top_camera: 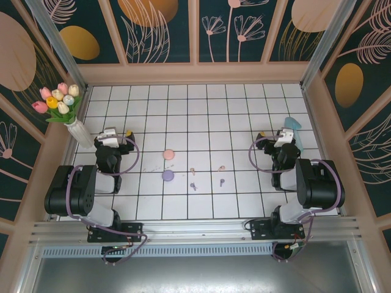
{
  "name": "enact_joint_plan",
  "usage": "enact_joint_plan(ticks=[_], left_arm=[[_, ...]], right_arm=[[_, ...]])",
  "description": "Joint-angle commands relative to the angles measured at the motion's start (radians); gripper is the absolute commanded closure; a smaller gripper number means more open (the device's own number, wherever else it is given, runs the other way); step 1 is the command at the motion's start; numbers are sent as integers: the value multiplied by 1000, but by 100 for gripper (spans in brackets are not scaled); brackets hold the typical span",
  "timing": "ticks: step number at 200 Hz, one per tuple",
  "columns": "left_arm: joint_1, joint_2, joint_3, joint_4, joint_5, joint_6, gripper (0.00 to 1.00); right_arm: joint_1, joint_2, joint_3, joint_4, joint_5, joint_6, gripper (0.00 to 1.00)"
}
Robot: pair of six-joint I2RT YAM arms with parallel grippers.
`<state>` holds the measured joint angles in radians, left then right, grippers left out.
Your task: Insert the wireless bluetooth earbuds into the charging case
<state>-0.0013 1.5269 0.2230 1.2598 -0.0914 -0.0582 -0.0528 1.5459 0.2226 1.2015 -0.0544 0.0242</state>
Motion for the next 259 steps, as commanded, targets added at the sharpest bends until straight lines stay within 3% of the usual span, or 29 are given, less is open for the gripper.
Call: enact_joint_plan(ticks=[1, 16, 55, 73, 88, 133, 173, 204, 259], left_arm=[[-3, -14, 19, -1, -13, -12, 1], [-3, -43, 51, -78, -13, -12, 1], [-3, -176, 255, -523, -84, -75, 1], [-3, -217, 359, -735, -89, -168, 1], [-3, -241, 428, -872, -60, -248, 1], [-13, -327, 477, -1066, 91, -497, 2], [-56, -380, 420, -1131, 171, -639, 1], [-84, -374, 380, -1151, 220, -731, 1], [-100, -334, 356, -1190, 203, -824, 1]], right_arm=[[-5, -16, 25, 8, -10, 3, 1], [-1, -74, 67, -110, 33, 15, 1], [15, -249, 161, -411, 104, 91, 1], [14, -313, 232, -581, 157, 263, 1], [7, -323, 343, -852, 257, 429, 1], [53, -310, 475, -1148, 75, 440, 1], [310, -275, 568, -1365, 54, 510, 8], [505, -202, 622, -1438, 64, 604, 13], [863, 6, 784, -1544, 156, 786, 15]])
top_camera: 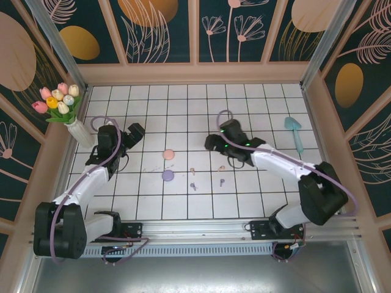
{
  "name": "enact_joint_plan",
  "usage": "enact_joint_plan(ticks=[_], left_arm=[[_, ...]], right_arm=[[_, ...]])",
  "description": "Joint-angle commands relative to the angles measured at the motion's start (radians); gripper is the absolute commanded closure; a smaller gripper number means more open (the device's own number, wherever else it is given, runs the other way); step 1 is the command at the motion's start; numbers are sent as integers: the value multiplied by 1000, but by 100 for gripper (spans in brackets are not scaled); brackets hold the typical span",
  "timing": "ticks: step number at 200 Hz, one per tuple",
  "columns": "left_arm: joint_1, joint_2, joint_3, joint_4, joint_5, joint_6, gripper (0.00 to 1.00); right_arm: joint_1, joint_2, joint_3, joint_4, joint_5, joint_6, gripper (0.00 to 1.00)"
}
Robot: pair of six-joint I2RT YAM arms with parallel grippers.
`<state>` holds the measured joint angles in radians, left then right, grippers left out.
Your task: Insert the wireless bluetooth earbuds into the charging case
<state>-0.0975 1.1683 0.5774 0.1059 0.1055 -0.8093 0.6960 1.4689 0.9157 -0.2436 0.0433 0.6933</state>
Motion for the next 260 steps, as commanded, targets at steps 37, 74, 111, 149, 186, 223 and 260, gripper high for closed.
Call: enact_joint_plan(ticks=[37, 74, 111, 149, 186, 223, 260], left_arm=[[-4, 78, 49, -67, -40, -106, 1], [-3, 137, 113, -91, -119, -122, 1], [-4, 228, 209, -138, -174, -90, 1], [-2, 273, 242, -137, -190, -77, 1], [-2, 291, 241, -129, -190, -77, 2], [2, 286, 231, -121, -189, -76, 1], [12, 278, 217, -110, -177, -79, 2]], right_arm=[[289, 278, 316, -237, 116, 200, 15], [370, 440, 503, -348, 122, 296, 16], [409, 531, 602, -414, 102, 343, 21], [434, 592, 679, -468, 99, 356, 25], [450, 654, 754, -520, 102, 365, 25], [457, 716, 820, -572, 111, 379, 26], [458, 762, 872, -608, 117, 390, 26]])
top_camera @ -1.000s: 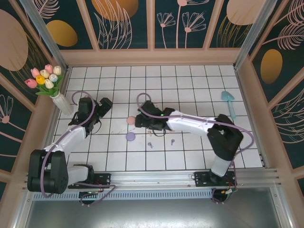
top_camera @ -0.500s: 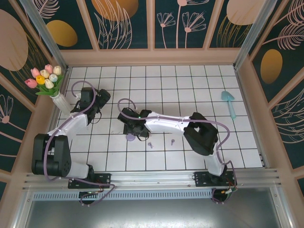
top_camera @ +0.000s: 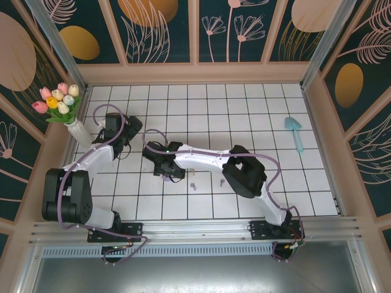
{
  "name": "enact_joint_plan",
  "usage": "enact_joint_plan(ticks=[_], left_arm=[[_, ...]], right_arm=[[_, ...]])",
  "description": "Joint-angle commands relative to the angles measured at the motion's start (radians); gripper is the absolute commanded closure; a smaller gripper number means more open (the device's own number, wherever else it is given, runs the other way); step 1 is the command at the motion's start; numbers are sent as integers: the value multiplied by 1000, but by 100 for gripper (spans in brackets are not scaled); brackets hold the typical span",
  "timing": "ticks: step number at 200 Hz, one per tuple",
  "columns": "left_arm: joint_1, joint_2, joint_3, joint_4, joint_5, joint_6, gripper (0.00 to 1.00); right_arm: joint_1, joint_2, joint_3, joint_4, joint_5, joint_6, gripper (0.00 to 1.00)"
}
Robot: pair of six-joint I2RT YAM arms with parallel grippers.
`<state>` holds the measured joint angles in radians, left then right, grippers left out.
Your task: Insert the wireless bluetooth earbuds into the charging case
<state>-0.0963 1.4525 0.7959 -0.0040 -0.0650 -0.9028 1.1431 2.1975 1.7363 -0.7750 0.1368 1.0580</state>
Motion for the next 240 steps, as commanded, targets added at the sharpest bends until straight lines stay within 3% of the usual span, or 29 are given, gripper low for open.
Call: enact_joint_plan(ticks=[1, 124, 240], left_arm=[[11, -7, -2, 1, -6, 14, 1], [26, -10, -14, 21, 25, 2, 1], [28, -16, -30, 51, 51, -6, 2]], right_arm=[[11, 34, 53, -77, 23, 25, 26], [32, 123, 124, -124, 29, 37, 30], [38, 91, 115, -96, 39, 24, 51]])
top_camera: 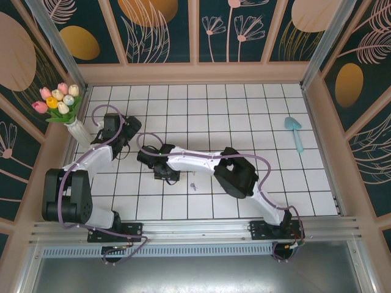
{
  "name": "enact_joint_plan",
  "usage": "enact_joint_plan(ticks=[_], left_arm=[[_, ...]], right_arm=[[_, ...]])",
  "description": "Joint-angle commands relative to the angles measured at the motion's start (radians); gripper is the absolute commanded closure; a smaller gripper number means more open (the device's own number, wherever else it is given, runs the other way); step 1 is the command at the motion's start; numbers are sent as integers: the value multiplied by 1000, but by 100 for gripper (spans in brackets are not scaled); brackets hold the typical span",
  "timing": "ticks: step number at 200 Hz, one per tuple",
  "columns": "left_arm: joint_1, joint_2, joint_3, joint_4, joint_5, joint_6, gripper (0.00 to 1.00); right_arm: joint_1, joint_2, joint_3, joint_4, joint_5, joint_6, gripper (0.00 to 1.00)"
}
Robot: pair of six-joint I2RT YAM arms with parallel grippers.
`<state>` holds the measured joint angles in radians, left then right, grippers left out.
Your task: Insert the wireless bluetooth earbuds into the charging case
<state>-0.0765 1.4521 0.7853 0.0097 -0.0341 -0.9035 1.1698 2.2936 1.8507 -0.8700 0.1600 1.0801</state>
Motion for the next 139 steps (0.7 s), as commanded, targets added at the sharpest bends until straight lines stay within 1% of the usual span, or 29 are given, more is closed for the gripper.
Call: enact_joint_plan(ticks=[1, 13, 39, 71, 90, 117, 139], left_arm=[[9, -15, -19, 37, 21, -6, 2], [8, -16, -23, 48, 30, -5, 1], [9, -18, -26, 67, 51, -4, 1], [9, -20, -22, 86, 85, -1, 2], [8, -32, -29, 115, 111, -6, 2], [7, -61, -60, 185, 165, -19, 2], [5, -91, -120, 329, 260, -28, 1]], right_arm=[[11, -6, 1, 0, 16, 3, 51], [11, -28, -9, 8, 29, 2, 53], [3, -86, -28, 18, 64, 0, 53], [-43, -178, -80, 37, 105, -16, 53], [-97, -249, -150, 71, 123, -33, 53], [-204, -354, -284, 160, 124, -63, 53], [-299, -424, -395, 263, 109, -94, 53]])
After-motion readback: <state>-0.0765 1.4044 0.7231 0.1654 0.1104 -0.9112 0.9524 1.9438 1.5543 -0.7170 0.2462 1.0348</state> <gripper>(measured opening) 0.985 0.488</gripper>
